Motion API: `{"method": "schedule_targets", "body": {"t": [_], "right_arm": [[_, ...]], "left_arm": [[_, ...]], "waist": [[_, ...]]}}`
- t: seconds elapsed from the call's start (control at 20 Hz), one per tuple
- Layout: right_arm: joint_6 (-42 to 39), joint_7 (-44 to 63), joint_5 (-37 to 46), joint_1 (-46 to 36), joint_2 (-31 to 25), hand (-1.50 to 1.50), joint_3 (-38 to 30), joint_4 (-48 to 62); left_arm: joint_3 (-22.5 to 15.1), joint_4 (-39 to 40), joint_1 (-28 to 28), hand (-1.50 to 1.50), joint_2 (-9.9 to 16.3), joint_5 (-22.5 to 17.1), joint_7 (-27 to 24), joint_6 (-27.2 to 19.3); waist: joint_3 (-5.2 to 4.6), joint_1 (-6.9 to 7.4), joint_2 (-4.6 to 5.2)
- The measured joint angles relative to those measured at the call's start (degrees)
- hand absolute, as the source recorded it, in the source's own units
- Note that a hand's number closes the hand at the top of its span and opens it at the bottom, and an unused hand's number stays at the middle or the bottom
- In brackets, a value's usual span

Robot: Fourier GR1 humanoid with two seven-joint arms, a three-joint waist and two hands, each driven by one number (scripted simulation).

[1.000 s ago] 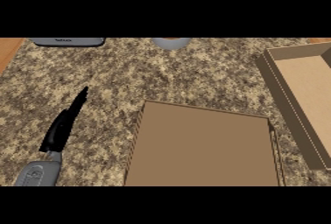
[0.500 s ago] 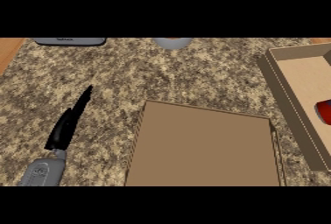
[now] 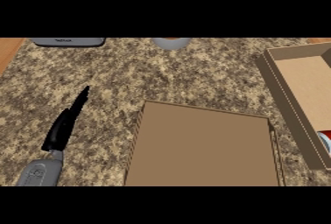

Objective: Pick the can from the tray and place it in the cardboard box

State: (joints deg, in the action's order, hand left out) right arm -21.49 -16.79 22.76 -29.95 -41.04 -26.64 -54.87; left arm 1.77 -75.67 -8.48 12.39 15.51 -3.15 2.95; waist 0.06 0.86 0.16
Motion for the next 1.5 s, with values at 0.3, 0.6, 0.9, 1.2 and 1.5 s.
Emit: {"method": "schedule_targets", "body": {"t": [0.3, 0.6, 0.9, 1.2, 1.5], "right_arm": [[-1.28, 0.03, -6.81, -4.71, -1.25, -1.5, -7.08, 10.97], [-0.83, -6.3, -11.07, -6.86, -5.69, -1.5, -13.33, 22.62], [-0.63, -14.15, -13.19, -6.46, -10.69, -1.5, -17.47, 32.26], [-2.07, -19.13, -14.97, -3.92, -15.59, -1.5, -20.76, 38.27], [-1.93, -22.97, -14.79, -0.93, -17.26, -1.5, -21.31, 40.96]], "left_arm": [[0.21, -0.74, -0.59, 0.0, 0.15, -0.33, 0.93, 0.73], [-0.39, 0.47, -1.6, 0.0, -1.25, 0.63, 0.34, -0.48], [-0.06, 0.06, -2.01, 0.0, -0.72, 0.2, 0.62, 0.53], [-0.35, -0.24, -1.3, 0.0, -1.03, 0.39, 0.0, 0.46], [-0.68, -1.3, -1.6, 0.0, -1.49, 0.53, 1.05, 0.35]], "waist": [[0.02, 0.15, 0.13], [0.09, 0.39, 0.43], [0.22, 0.97, 0.71], [0.42, 1.32, 1.02], [0.53, 1.54, 1.11]]}}
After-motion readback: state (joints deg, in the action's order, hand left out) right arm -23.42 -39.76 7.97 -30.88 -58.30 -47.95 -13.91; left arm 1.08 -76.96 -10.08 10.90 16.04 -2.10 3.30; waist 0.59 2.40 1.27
